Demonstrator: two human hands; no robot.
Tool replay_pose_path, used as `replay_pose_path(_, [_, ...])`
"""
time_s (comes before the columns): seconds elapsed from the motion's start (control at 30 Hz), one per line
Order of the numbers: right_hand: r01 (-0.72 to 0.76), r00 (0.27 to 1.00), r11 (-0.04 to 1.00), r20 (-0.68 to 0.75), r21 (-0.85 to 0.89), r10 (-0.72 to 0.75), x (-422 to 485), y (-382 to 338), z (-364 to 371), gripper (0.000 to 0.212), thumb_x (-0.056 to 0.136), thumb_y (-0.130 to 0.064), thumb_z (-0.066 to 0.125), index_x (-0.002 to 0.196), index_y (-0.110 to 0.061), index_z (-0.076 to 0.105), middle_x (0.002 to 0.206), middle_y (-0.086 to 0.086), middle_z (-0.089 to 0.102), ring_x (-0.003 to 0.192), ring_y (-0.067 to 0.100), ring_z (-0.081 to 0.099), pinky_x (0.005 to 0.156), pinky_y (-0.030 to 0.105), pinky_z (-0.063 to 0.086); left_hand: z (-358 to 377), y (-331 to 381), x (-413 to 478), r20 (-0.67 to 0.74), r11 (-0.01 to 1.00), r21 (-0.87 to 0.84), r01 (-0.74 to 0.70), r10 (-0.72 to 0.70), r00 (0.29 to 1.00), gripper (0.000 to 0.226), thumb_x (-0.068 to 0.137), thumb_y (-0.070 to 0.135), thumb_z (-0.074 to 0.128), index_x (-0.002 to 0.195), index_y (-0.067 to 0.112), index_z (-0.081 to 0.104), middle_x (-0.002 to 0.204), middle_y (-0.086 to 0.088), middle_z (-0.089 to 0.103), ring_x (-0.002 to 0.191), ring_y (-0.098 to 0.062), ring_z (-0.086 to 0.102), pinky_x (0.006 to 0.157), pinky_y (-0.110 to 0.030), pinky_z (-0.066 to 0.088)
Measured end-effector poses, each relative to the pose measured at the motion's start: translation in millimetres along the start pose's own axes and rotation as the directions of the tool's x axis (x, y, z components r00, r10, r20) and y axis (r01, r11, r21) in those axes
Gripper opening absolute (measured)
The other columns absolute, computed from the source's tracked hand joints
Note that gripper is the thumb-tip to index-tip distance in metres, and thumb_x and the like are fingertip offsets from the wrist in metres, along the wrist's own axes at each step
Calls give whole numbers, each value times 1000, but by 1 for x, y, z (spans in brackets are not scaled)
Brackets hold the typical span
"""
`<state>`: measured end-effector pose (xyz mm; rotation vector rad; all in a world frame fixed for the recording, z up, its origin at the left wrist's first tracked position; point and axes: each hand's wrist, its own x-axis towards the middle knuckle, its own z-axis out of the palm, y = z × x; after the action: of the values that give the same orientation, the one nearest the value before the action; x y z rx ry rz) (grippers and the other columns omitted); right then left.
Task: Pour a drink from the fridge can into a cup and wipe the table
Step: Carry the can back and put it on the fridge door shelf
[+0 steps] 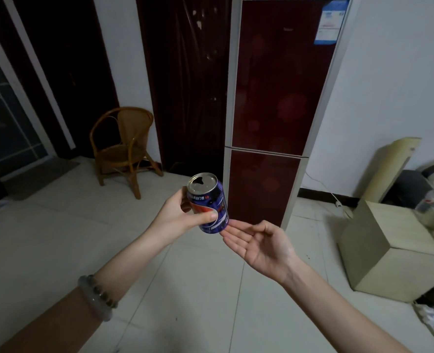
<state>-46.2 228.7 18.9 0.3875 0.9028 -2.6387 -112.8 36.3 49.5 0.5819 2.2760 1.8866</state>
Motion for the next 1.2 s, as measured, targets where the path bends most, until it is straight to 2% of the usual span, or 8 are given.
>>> replay_pose_path(0.1, [9, 1000, 1000, 0, -7, -9, 43, -33, 6, 47, 76, -8, 34, 108, 14, 60, 119, 29, 60, 102, 37, 65, 88, 45, 51, -10, -5, 54, 8, 1000, 16, -12, 12, 1000, 79, 49, 41, 83, 121, 22, 55, 116, 5, 65, 109, -7, 60, 95, -28, 47])
replay_pose_path(0.33, [-5, 1000, 999, -19, -34, 4, 140, -89, 12, 46, 73, -6, 39, 107, 14, 62, 120, 28, 59, 111, 37, 59, 91, 44, 50, -31, -29, 164, 12, 1000, -12, 12, -12, 1000, 82, 48, 40, 83, 122, 20, 54, 117, 3, 65, 110, -10, 60, 99, -35, 46])
replay_pose_path(0.6, [57, 998, 998, -3, 3, -57, 272, -149, 28, 67, 48, -2, 64, 113, 15, 57, 124, 29, 56, 114, 39, 57, 93, 47, 48, -72, -59, 311, 69, 997, -74, -13, 18, 997, 83, 45, 36, 84, 121, 19, 55, 115, 4, 66, 105, -6, 62, 93, -28, 49])
replay_pose_path(0.73, [78, 996, 997, -43, 18, -77, 339, -185, 47, 57, 65, -4, 48, 119, 15, 54, 125, 28, 56, 117, 38, 55, 92, 47, 47, -100, -65, 395, 99, 998, -65, -28, 34, 995, 84, 43, 37, 84, 120, 18, 56, 114, 3, 67, 104, -7, 63, 92, -27, 49])
replay_pose_path(0.9, [134, 991, 989, -5, 56, -134, 413, -222, 66, 67, 51, -1, 66, 115, 15, 57, 125, 29, 56, 116, 39, 56, 95, 48, 46, -128, -68, 484, 160, 997, -59, -43, 52, 986, 72, 45, 30, 85, 111, 25, 57, 109, 6, 67, 98, -1, 64, 82, -18, 49])
replay_pose_path(1.0, [143, 989, 988, -33, 55, -141, 448, -241, 69, 56, 61, -4, 56, 114, 14, 58, 123, 28, 58, 114, 38, 57, 93, 48, 47, -136, -76, 526, 175, 997, -59, -42, 52, 983, 76, 46, 32, 85, 115, 21, 57, 111, 4, 67, 102, -5, 63, 87, -23, 49])
replay_pose_path(1.1, [146, 989, 988, -9, 56, -146, 480, -259, 68, 68, 43, -1, 73, 108, 14, 62, 123, 28, 58, 112, 39, 59, 94, 48, 46, -142, -87, 563, 177, 998, -55, -39, 48, 983, 76, 45, 38, 85, 115, 23, 58, 111, 4, 67, 105, -8, 63, 92, -28, 48])
replay_pose_path(1.2, [150, 989, 987, -10, 65, -149, 510, -280, 62, 76, 35, 0, 78, 108, 13, 63, 123, 27, 58, 113, 38, 58, 95, 48, 46, -142, -94, 598, 181, 997, -62, -38, 49, 982, 72, 45, 40, 83, 111, 26, 58, 109, 4, 68, 102, -6, 63, 92, -28, 48])
